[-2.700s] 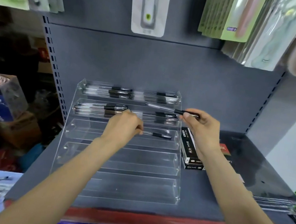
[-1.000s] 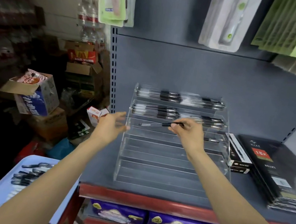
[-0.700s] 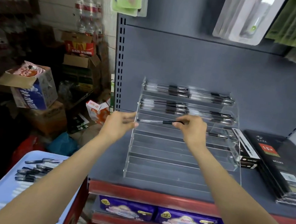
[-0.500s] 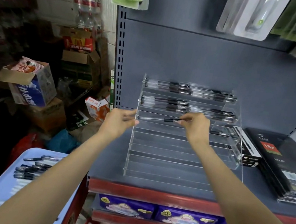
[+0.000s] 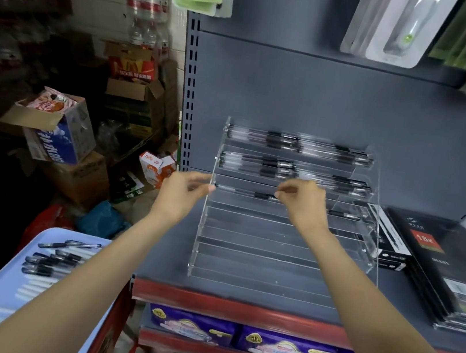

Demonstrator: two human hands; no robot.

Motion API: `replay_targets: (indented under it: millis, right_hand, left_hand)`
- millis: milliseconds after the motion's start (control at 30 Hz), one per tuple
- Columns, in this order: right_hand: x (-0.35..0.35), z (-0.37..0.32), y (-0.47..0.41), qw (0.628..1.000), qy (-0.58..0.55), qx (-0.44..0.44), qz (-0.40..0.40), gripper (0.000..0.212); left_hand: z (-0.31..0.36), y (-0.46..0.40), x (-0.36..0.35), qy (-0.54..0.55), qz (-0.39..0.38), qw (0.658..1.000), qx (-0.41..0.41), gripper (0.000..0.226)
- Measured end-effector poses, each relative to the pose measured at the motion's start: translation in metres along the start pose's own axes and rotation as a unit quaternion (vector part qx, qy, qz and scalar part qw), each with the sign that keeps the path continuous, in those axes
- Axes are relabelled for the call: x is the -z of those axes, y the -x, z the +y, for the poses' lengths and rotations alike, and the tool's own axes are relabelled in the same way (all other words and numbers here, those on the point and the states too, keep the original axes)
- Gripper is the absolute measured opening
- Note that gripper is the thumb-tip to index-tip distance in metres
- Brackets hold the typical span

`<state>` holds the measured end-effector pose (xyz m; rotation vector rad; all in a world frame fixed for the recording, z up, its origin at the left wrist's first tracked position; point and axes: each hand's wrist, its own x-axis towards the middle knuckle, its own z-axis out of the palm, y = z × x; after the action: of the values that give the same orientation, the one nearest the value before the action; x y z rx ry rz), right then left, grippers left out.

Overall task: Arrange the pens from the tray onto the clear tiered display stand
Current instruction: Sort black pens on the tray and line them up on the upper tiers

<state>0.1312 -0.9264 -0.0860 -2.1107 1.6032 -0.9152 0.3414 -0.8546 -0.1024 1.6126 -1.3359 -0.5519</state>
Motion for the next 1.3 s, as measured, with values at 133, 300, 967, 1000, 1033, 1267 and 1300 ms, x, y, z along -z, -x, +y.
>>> replay_targets:
  millis: [133,300,967,1000,1033,1267,1300]
  right_hand:
    - [0.000,-0.018,0.011,0.995,-0.094,0.038,-0.024,0.016]
    - [-0.023,-0.060,0.042,0.978,-0.157,0.093,-0.097,0.014]
    - [-0.321,-0.179,0.248,0.894,-0.036,0.051,-0.443,0.035]
    - [-0.329,-0.181,0.254,0.896,-0.020,0.062,-0.440,0.033]
    - [-0.334,-0.182,0.259,0.897,-0.006,0.072,-0.437,0.030]
    - [-0.353,-0.192,0.276,0.897,0.052,0.101,-0.428,0.025]
    - [-0.354,-0.194,0.274,0.895,0.061,0.107,-0.429,0.023]
  left_hand:
    - [0.008,0.010,0.002,-0.021,0.085,0.996,-0.025,0.022]
    - [-0.003,0.038,0.026,-0.021,0.135,0.990,-0.025,0.014]
    - [-0.285,0.235,0.229,-0.276,-0.112,0.943,0.149,0.034]
    - [-0.290,0.239,0.231,-0.286,-0.130,0.939,0.138,0.037]
    - [-0.294,0.243,0.232,-0.291,-0.145,0.937,0.131,0.041]
    - [-0.311,0.264,0.230,-0.303,-0.138,0.939,0.086,0.047]
    - [-0.311,0.265,0.231,-0.304,-0.138,0.939,0.084,0.046]
